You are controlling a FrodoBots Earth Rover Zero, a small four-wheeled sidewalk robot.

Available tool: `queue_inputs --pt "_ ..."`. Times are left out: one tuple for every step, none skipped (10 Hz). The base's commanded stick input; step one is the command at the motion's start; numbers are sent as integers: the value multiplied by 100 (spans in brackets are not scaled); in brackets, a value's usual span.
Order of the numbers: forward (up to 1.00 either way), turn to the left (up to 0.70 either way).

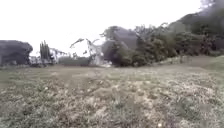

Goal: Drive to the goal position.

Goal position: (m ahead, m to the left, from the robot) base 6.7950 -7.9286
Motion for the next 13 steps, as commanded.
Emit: queue_inputs --pt "50 29" --pt "50 34" --pt "50 35" --pt "50 37" --pt "50 38" --pt "50 38" --pt "50 12" --pt "50 7" --pt "50 4" --pt "50 4" --pt "50 5" --pt "50 5" --pt "50 4"
